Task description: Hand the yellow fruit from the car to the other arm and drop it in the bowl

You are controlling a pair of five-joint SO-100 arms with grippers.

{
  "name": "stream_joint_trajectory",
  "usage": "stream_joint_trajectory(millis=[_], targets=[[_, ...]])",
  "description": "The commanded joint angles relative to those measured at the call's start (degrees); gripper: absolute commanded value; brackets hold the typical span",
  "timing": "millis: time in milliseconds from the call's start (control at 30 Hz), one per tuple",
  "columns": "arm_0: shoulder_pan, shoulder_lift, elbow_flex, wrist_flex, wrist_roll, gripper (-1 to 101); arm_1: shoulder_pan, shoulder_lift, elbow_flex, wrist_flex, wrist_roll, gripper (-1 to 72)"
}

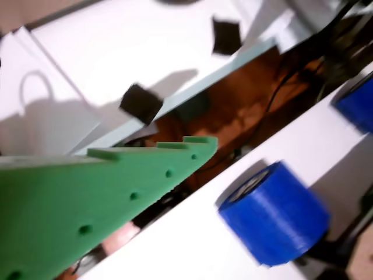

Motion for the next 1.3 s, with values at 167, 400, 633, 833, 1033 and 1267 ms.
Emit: stream_joint_trajectory(millis=[167,400,633,833,1033,1267], targets=[[0.4,0.6,-0.5,0.0,-0.8,0,-0.9,-5.2,-6.5,-7.6,3.6,35.5],[0.4,0.2,-0.5,-0.5,-0.8,0,-1.2,-10.5,-9.2,-12.4,6.6,35.7],[0.4,-0.3,-0.5,-1.1,-0.8,0,-2.3,-16.3,-11.8,-16.1,8.8,36.2],[0.4,-0.4,-0.5,-1.1,-0.8,0,-2.1,-20.9,-13.3,-18.5,9.1,36.7],[0.4,-1.8,-0.4,-1.5,-0.8,0,-2.0,-28.7,-16.4,-20.0,11.9,38.8],[0.4,-5.9,-0.4,-7.6,-0.8,0,-2.0,-37.9,-20.6,-21.1,16.5,41.8]])
